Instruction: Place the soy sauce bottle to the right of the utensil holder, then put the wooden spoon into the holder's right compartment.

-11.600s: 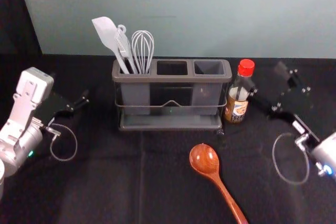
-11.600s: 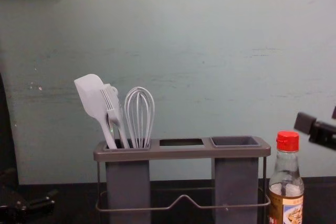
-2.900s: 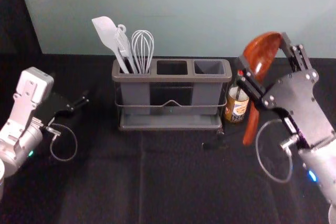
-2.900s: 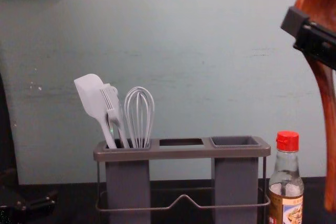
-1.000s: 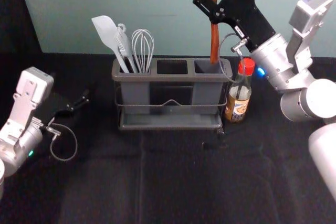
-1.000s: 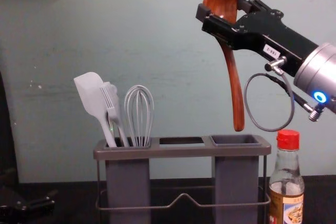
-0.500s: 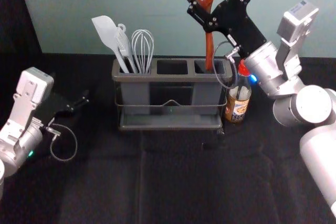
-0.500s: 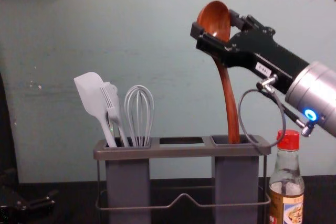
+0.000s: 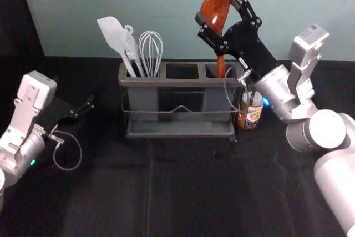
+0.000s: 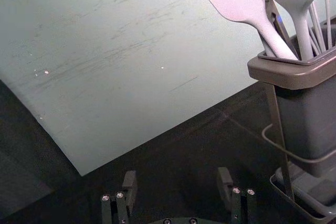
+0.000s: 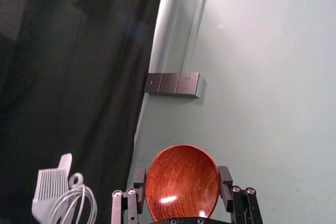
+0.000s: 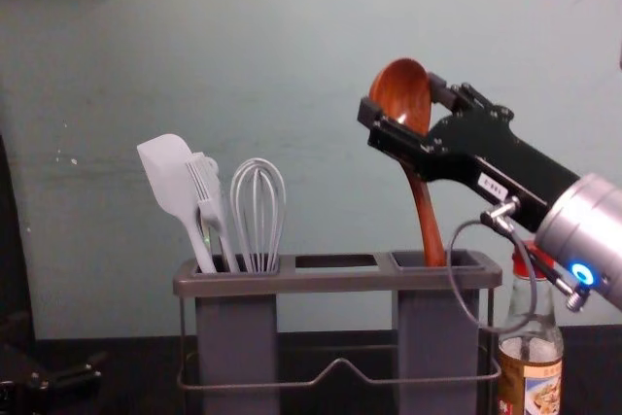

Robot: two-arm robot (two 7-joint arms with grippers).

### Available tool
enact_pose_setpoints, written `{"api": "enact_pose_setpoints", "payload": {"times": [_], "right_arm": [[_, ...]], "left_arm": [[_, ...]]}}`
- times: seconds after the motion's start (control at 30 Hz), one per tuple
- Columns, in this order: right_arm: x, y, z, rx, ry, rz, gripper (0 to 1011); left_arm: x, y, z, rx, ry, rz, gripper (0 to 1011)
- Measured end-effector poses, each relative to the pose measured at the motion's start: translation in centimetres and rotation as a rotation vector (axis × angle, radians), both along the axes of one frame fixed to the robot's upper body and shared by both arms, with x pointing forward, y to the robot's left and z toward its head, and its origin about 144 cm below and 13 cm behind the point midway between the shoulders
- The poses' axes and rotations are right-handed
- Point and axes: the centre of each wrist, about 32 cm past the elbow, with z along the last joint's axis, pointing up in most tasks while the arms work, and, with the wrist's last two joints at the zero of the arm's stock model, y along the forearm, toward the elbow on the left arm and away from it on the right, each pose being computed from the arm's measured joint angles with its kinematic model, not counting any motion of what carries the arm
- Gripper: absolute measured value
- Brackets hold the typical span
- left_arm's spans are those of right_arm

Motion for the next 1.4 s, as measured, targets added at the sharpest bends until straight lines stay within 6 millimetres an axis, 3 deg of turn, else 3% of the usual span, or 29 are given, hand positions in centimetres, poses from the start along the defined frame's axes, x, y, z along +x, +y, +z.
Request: {"api": "enact_pose_setpoints", "payload": {"times": [0.67, 1.03, 1.27, 1.4], "right_arm": [[-1.2, -0.7, -2.9, 0.0, 0.045, -0.01, 840], [-1.4, -0.7, -3.3, 0.003, 0.048, 0.0, 843], [-1.4, -0.7, -3.1, 0.002, 0.039, 0.0, 997], [-1.4, -0.6, -2.8, 0.005, 0.03, -0.001, 1002]], "left_arm": [[0.0, 0.0, 0.0, 0.0, 0.0, 0.0, 1005], [0.0, 0.0, 0.0, 0.0, 0.0, 0.0, 1005], [0.0, 0.0, 0.0, 0.0, 0.0, 0.0, 1005], [0.0, 0.0, 0.0, 0.0, 0.0, 0.0, 1005]]}}
